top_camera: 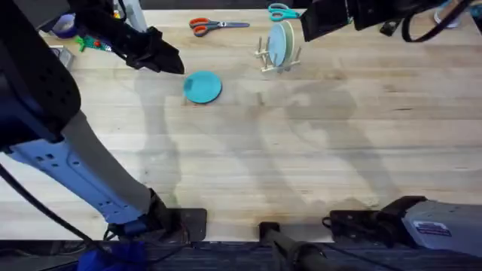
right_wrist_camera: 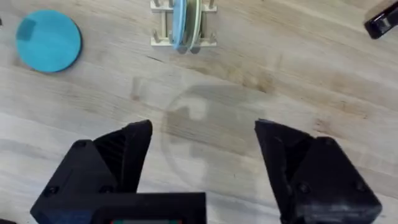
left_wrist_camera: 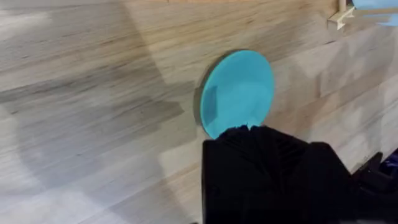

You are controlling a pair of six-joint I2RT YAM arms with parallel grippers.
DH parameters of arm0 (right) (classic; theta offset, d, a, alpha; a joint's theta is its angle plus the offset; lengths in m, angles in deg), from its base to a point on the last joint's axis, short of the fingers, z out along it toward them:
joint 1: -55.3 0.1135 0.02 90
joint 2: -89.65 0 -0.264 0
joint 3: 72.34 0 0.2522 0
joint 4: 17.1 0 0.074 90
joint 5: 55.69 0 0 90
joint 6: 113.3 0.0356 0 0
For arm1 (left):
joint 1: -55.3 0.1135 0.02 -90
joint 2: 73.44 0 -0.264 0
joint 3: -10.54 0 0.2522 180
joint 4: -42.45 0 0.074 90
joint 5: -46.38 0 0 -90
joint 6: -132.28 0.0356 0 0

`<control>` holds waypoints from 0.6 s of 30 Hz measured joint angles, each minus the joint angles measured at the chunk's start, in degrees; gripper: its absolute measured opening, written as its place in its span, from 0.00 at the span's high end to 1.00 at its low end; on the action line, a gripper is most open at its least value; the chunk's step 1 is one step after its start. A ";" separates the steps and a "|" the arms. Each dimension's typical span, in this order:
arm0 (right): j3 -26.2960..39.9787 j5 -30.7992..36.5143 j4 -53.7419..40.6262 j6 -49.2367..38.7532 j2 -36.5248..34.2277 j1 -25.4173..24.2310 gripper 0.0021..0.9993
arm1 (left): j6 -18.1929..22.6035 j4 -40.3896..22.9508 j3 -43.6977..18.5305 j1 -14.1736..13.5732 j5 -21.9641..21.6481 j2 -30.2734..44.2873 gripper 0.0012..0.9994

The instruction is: Pick up the plates from the table one by one and place each into a slot on the dish rack.

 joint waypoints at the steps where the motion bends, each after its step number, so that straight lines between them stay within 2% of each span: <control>1: 0.00 0.00 0.00 0.00 -0.01 0.00 0.00 | 0.00 0.04 0.00 0.00 0.00 0.00 0.96; 18: 0.00 0.00 0.00 0.02 -0.01 0.00 0.01 | 0.00 0.81 0.00 0.00 0.00 0.11 0.96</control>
